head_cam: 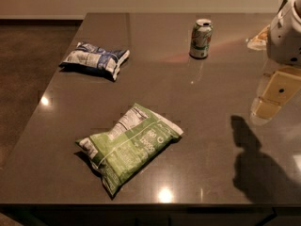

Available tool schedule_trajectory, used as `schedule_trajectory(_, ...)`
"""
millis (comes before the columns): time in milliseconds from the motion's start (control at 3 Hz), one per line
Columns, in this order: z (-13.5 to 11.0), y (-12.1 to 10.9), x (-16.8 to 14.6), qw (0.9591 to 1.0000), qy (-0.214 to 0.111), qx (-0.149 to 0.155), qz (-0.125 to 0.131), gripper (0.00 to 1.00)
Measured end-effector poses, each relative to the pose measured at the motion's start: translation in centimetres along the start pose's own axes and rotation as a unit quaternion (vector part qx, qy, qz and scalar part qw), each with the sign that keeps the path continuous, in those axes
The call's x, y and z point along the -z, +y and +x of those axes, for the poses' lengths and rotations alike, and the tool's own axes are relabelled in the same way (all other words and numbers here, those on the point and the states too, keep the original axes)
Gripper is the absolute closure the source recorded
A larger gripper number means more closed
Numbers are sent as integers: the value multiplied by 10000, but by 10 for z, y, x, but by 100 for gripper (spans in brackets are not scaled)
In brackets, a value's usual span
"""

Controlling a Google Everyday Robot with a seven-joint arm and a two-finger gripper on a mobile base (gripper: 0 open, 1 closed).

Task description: Move 7up can near green jalapeno chip bag

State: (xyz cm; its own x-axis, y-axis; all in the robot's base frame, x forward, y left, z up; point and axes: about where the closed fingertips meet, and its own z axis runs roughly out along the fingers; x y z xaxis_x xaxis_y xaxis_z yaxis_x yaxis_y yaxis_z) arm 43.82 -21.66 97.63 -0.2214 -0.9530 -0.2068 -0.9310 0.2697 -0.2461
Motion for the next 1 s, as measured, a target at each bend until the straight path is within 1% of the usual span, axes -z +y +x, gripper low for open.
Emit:
schedule_trajectory(333,0,0,0,10000,0,0,0,0)
schedule_trajectory(667,-5,-12,-3,9999,-126,-66,-26,0)
schedule_trajectory(1000,-11,-44,-14,9985,-353,-422,-43,0)
